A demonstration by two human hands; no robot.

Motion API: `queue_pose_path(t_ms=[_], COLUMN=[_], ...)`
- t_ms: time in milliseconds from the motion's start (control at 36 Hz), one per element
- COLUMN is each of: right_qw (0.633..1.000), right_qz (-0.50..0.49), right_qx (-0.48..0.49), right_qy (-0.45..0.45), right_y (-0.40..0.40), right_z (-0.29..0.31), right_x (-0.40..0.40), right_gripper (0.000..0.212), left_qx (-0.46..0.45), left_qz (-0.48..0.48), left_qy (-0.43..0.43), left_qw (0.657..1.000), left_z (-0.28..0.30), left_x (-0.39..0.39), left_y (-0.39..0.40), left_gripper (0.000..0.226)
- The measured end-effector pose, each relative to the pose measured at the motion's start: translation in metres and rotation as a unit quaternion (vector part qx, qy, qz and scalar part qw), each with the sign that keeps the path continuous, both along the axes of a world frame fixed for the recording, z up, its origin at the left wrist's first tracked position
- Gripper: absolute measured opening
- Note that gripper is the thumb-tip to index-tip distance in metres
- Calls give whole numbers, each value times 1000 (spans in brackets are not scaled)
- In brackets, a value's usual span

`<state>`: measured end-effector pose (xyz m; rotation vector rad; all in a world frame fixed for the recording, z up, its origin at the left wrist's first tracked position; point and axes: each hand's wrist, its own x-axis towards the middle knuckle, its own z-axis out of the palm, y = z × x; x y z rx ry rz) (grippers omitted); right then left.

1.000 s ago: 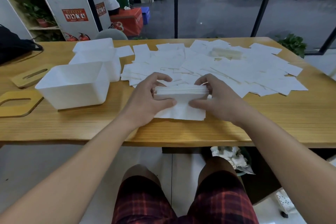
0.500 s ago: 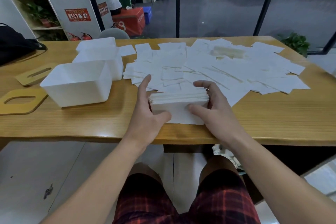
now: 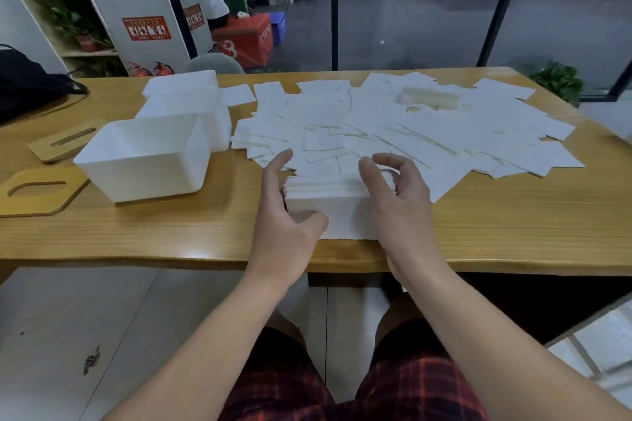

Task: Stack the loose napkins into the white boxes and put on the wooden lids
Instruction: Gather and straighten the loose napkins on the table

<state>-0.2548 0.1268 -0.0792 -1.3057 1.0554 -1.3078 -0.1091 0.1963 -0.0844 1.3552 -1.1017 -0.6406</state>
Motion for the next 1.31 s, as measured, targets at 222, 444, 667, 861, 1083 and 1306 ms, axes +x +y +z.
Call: queue_pose_path(t_ms=[222,444,667,861,1083,1306], right_qw=[1000,1000,998,944,966,956], right_qz=[-9,-12,57,229,202,247], right_qx=[-19,-13,-29,-59,-40,99], right_qy=[-5,-9,18,229,159,122], right_y=[5,-3,0,-5,-22,-27], right_z=[-4,4,8,8,19,29], right_x=[1,1,-10,-52,-46,-17], right_gripper=[11,17,27,76,44,55], left_qx=[-2,0,-8,8,42,139], left_qz=[8,-11,-18,-30,-3,-70], left_qy=[-10,10,-7,-1,19,41], left_qw=[1000,1000,1000,1000,999,987], left_z=[-5,-4,-2,-4,10,30], left_x=[2,5,8,17,33,68], left_y=[5,5,7,4,-5,8], left_gripper=[92,96,80,57,51,78])
